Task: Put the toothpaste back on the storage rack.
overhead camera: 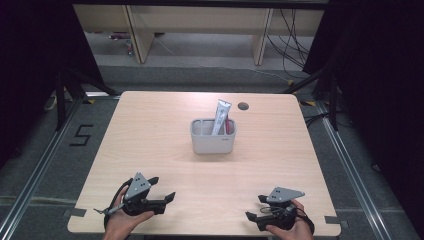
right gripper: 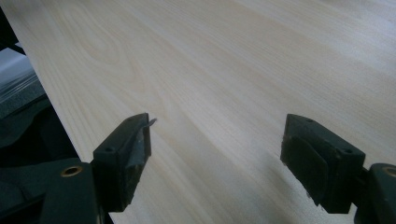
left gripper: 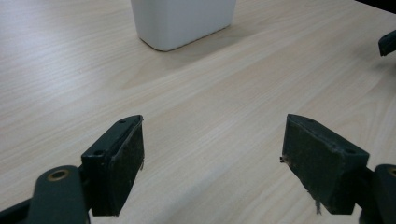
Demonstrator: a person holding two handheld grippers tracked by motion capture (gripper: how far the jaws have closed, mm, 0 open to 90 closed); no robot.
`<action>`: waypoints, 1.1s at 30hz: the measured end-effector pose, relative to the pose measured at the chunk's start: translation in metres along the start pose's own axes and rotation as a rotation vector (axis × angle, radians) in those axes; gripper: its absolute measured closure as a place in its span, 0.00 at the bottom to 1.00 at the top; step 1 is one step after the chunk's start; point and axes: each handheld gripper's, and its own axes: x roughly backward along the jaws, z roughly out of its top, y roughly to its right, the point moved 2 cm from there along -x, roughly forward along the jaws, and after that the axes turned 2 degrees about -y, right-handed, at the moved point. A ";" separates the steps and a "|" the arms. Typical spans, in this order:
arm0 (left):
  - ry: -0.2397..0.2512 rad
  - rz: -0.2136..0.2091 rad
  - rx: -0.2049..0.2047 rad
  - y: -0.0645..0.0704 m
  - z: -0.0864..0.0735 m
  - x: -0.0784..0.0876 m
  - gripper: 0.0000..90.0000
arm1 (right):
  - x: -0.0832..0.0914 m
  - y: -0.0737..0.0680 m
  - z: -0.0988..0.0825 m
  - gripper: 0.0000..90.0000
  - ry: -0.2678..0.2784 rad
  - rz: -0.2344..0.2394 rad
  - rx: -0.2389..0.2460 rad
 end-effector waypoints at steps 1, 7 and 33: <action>0.000 0.000 0.000 0.000 0.000 0.000 0.23 | 0.000 0.000 0.000 0.28 0.000 0.000 0.000; -0.034 0.015 -0.028 0.006 -0.007 0.001 0.23 | 0.001 -0.001 0.001 0.28 0.001 -0.003 -0.004; -0.095 0.014 -0.129 0.034 -0.024 0.007 0.22 | 0.001 -0.002 0.001 0.28 0.008 -0.017 0.014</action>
